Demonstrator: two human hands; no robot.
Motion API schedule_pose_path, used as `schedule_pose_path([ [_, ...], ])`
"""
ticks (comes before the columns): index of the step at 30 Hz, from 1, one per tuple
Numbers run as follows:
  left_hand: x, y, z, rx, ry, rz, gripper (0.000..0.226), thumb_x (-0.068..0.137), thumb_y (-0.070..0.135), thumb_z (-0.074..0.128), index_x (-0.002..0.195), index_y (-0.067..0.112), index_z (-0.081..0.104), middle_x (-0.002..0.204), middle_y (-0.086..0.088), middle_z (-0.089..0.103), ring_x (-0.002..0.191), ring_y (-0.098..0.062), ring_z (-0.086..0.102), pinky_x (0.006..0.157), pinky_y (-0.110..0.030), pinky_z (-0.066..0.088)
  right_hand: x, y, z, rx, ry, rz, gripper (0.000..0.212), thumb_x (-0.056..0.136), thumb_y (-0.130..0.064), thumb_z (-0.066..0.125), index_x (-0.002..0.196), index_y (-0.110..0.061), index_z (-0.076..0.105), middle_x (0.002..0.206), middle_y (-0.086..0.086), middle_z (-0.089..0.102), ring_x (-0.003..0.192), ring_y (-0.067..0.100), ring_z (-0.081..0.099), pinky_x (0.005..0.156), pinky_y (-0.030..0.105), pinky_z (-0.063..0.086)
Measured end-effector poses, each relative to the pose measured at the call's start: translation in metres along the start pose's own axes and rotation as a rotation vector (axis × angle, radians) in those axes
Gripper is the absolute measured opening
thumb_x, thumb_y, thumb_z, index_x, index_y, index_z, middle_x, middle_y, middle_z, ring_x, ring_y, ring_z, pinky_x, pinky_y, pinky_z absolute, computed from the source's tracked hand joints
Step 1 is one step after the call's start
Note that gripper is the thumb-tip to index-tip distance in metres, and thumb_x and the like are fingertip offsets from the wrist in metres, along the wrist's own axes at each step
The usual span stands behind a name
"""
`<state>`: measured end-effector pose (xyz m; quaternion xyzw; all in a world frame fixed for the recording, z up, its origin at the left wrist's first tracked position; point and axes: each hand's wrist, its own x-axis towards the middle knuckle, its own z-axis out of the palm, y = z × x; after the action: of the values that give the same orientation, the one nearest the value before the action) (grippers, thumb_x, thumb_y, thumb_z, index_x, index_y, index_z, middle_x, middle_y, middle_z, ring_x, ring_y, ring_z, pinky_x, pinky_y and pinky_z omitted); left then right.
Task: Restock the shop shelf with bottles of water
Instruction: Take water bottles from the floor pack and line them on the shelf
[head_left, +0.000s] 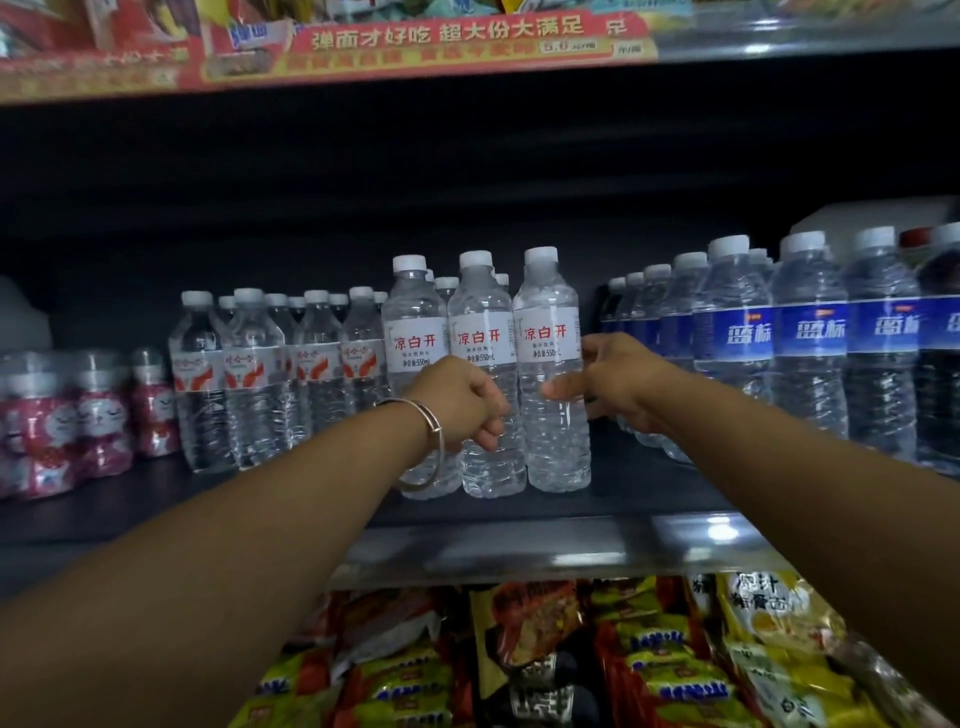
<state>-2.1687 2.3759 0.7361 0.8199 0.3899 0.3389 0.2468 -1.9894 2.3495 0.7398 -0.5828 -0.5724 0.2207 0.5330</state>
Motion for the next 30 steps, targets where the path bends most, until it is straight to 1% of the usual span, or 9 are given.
schedule_pose_path([
  [6, -0.01, 0.002, 0.005, -0.009, 0.041, 0.03, 0.015, 0.091, -0.005, 0.048, 0.094, -0.002, 0.062, 0.08, -0.009, 0.065, 0.063, -0.013, 0.061, 0.038, -0.009, 0.04, -0.005, 0.005, 0.004, -0.03, 0.073, -0.01, 0.042, 0.068, -0.014, 0.082, 0.106, -0.017, 0.064, 0.104, 0.002, 0.07, 0.096, 0.024, 0.066, 0.086, 0.046, 0.054],
  [8, -0.014, 0.002, 0.008, -0.022, 0.062, 0.042, 0.016, 0.089, -0.008, 0.048, 0.097, -0.003, 0.061, 0.079, -0.007, 0.062, 0.065, -0.013, 0.059, 0.038, -0.006, 0.038, -0.007, 0.007, 0.006, -0.029, 0.084, -0.017, 0.042, 0.068, -0.016, 0.081, 0.105, -0.019, 0.063, 0.105, 0.002, 0.07, 0.098, 0.024, 0.065, 0.087, 0.047, 0.053],
  [13, -0.024, -0.007, 0.016, 0.062, 0.114, 0.097, 0.016, 0.091, 0.002, 0.051, 0.102, 0.008, 0.061, 0.094, -0.005, 0.059, 0.089, -0.018, 0.06, 0.063, -0.014, 0.043, -0.021, 0.006, 0.012, -0.034, 0.137, -0.01, 0.052, 0.069, -0.019, 0.081, 0.116, -0.016, 0.058, 0.112, 0.004, 0.067, 0.105, 0.024, 0.062, 0.094, 0.045, 0.049],
  [17, -0.036, -0.015, 0.022, 0.132, 0.143, 0.174, 0.019, 0.089, 0.003, 0.054, 0.107, 0.008, 0.059, 0.1, -0.003, 0.056, 0.091, -0.015, 0.053, 0.084, -0.024, 0.046, -0.045, 0.001, 0.018, -0.159, 0.211, 0.005, 0.062, 0.076, -0.022, 0.077, 0.129, -0.007, 0.047, 0.117, 0.003, 0.058, 0.11, 0.022, 0.055, 0.089, 0.03, 0.045],
  [20, -0.056, -0.024, 0.023, 0.163, 0.247, 0.311, 0.019, 0.088, 0.002, 0.055, 0.105, 0.011, 0.058, 0.102, -0.001, 0.054, 0.095, -0.014, 0.052, 0.087, -0.022, 0.042, -0.071, -0.002, 0.026, -0.278, 0.349, -0.052, 0.071, 0.081, -0.026, 0.073, 0.14, -0.007, 0.038, 0.137, 0.01, 0.049, 0.122, 0.025, 0.05, 0.094, 0.03, 0.043],
  [22, -0.076, -0.033, 0.026, 0.155, 0.31, 0.427, 0.021, 0.086, -0.002, 0.054, 0.103, 0.01, 0.058, 0.1, 0.001, 0.05, 0.097, -0.016, 0.051, 0.088, -0.023, 0.041, -0.096, 0.002, 0.039, -0.262, 0.426, -0.179, 0.057, 0.084, -0.021, 0.07, 0.135, -0.009, 0.046, 0.129, 0.011, 0.056, 0.112, 0.021, 0.055, 0.098, 0.033, 0.047],
  [25, -0.114, -0.061, 0.04, 0.146, 0.332, 0.517, 0.024, 0.081, -0.004, 0.055, 0.101, 0.009, 0.056, 0.099, 0.0, 0.049, 0.1, -0.022, 0.052, 0.092, -0.037, 0.044, -0.141, 0.022, 0.076, -0.356, 0.404, -0.369, 0.031, 0.084, -0.01, 0.067, 0.115, -0.008, 0.061, 0.1, 0.007, 0.067, 0.086, 0.015, 0.061, 0.084, 0.028, 0.05],
  [27, -0.139, -0.087, 0.058, 0.165, 0.316, 0.502, 0.025, 0.078, 0.0, 0.055, 0.101, 0.01, 0.055, 0.103, -0.006, 0.053, 0.103, -0.028, 0.051, 0.09, -0.046, 0.043, -0.171, 0.05, 0.104, -0.479, 0.325, -0.411, 0.027, 0.081, -0.008, 0.067, 0.107, -0.009, 0.064, 0.093, 0.005, 0.069, 0.084, 0.019, 0.065, 0.081, 0.031, 0.051],
  [30, -0.173, -0.136, 0.097, 0.144, 0.283, 0.442, 0.032, 0.07, 0.006, 0.048, 0.101, 0.01, 0.055, 0.103, -0.011, 0.053, 0.098, -0.033, 0.053, 0.084, -0.05, 0.045, -0.211, 0.109, 0.14, -0.619, 0.188, -0.386, 0.028, 0.076, -0.012, 0.066, 0.104, -0.01, 0.065, 0.093, 0.009, 0.069, 0.086, 0.028, 0.065, 0.076, 0.039, 0.053],
])
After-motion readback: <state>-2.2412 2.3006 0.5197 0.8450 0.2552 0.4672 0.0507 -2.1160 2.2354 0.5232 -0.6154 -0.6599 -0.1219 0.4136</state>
